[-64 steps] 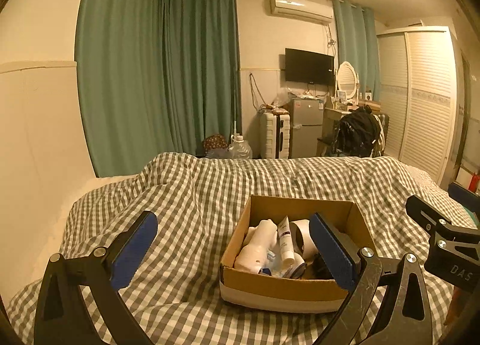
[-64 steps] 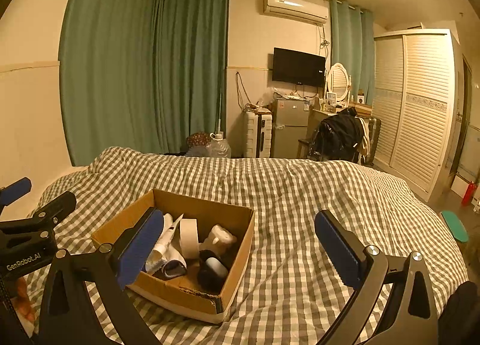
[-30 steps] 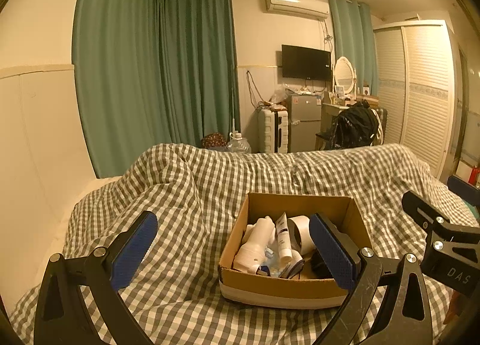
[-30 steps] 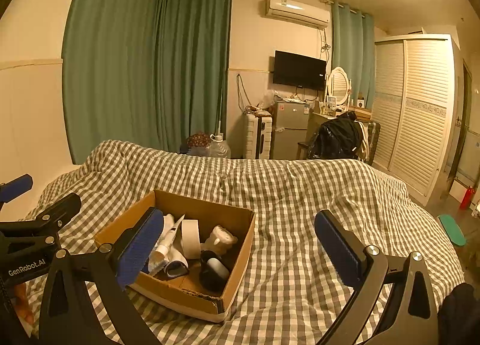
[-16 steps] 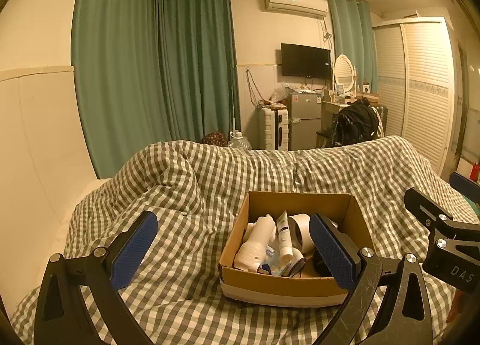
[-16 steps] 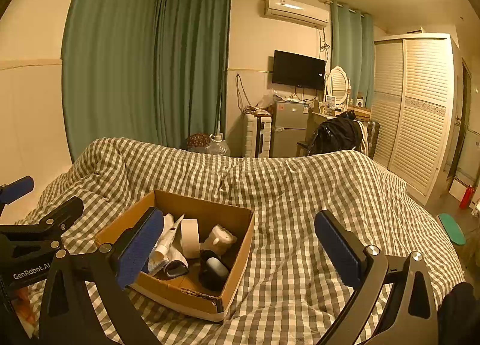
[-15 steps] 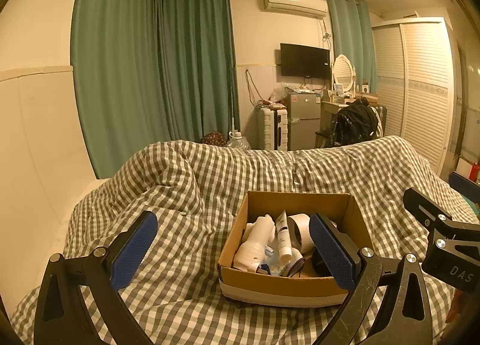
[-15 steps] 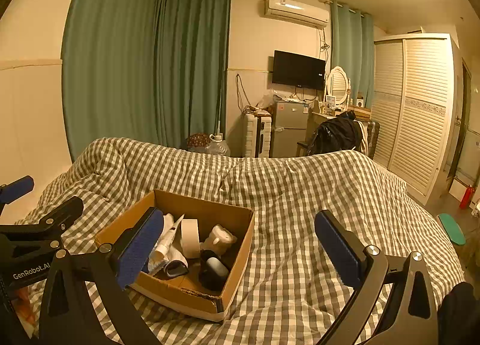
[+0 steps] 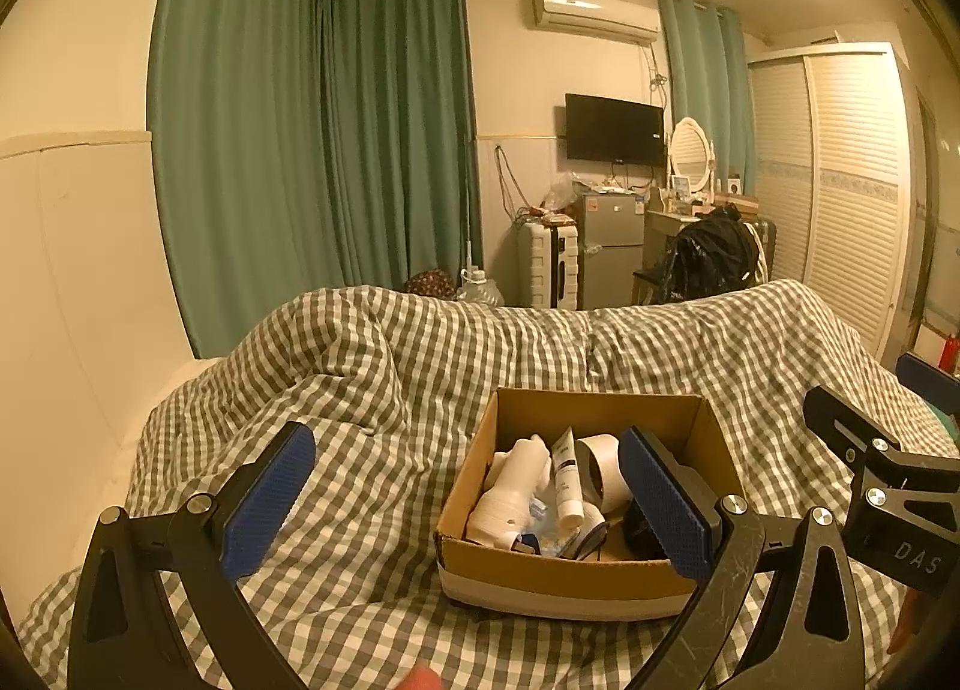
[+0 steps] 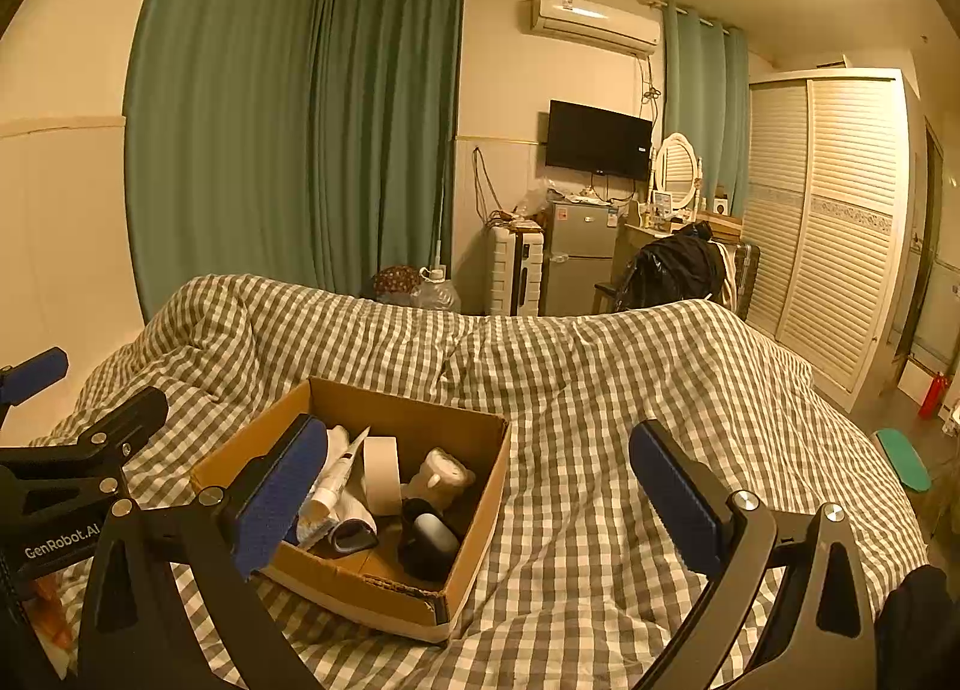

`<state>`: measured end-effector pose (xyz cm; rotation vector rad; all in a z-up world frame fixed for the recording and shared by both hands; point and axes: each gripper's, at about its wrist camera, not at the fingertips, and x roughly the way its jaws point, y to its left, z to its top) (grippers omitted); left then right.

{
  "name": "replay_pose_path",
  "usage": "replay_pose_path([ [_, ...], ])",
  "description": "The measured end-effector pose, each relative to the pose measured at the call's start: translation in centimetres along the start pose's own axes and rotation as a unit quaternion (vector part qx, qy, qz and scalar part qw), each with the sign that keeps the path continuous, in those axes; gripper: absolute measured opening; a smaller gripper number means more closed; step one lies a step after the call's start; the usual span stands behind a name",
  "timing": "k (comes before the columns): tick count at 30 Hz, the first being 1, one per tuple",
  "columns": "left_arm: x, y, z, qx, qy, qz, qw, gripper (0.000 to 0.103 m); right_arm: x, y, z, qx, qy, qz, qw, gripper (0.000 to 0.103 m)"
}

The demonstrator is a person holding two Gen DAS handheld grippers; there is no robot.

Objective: Organize objects

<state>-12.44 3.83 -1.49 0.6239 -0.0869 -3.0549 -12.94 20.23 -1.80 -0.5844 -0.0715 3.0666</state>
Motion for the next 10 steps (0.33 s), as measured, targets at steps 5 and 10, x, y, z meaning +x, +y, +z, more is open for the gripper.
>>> replay_pose_path([
  [5,0.1,0.08,-0.03,0.0,0.002,0.003,1.0,0.103,0.01,0.01,-0.02,0.0,0.001,0.0,1.0,0.101],
  [10,0.19,0.04,-0.12,0.001,0.008,0.007,0.9999,0.103,-0.05,0.15,-0.05,-0.002,0.001,0.0,1.0,0.101],
])
